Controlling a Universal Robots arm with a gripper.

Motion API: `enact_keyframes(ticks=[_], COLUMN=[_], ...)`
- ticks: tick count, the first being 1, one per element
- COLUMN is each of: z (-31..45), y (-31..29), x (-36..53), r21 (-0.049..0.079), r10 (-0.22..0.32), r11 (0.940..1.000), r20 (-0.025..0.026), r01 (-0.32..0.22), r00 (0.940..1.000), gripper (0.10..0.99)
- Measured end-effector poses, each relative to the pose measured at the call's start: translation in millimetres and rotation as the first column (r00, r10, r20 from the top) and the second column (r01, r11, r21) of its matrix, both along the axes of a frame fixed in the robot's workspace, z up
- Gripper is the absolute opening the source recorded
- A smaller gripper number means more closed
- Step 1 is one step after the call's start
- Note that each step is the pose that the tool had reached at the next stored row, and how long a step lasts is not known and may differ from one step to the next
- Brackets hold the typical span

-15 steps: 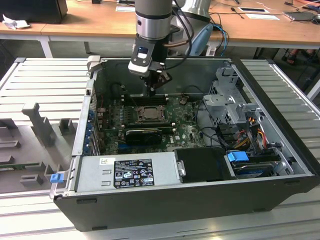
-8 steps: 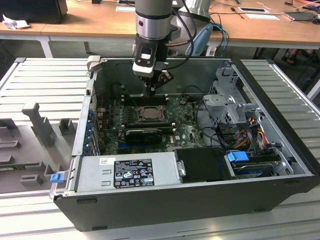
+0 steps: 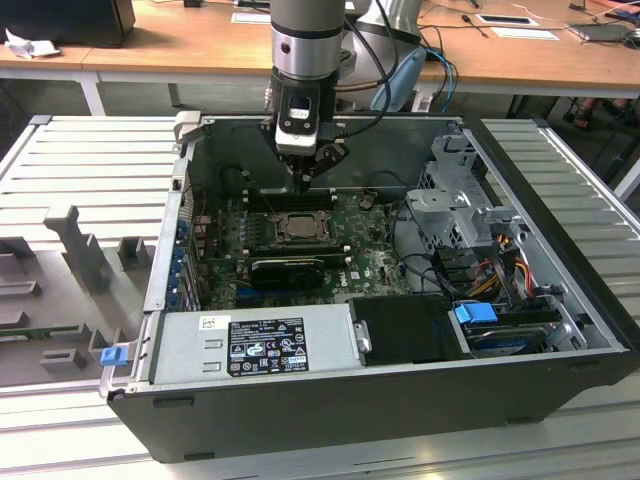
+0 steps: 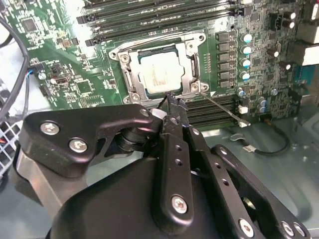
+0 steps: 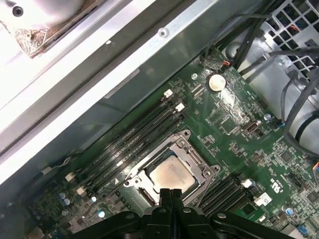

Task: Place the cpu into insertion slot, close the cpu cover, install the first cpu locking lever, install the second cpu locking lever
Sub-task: 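Install the first cpu locking lever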

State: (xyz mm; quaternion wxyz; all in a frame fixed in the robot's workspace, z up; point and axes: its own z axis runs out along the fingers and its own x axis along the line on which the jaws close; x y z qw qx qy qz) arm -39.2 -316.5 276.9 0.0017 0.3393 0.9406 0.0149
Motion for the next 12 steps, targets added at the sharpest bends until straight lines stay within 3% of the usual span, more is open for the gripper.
enact_keyframes(ticks=[8, 12], z=[0.0, 0.0], y=[0.0, 0.0], x=[0.0, 0.0], r21=[0.000, 0.000], r10=[0.080, 0.147], r11=[0.9968, 0.9891], r20=[0.0000, -0.0001], r01=[-0.080, -0.147], r00=[0.9968, 0.9891], gripper=[0.106, 0.106])
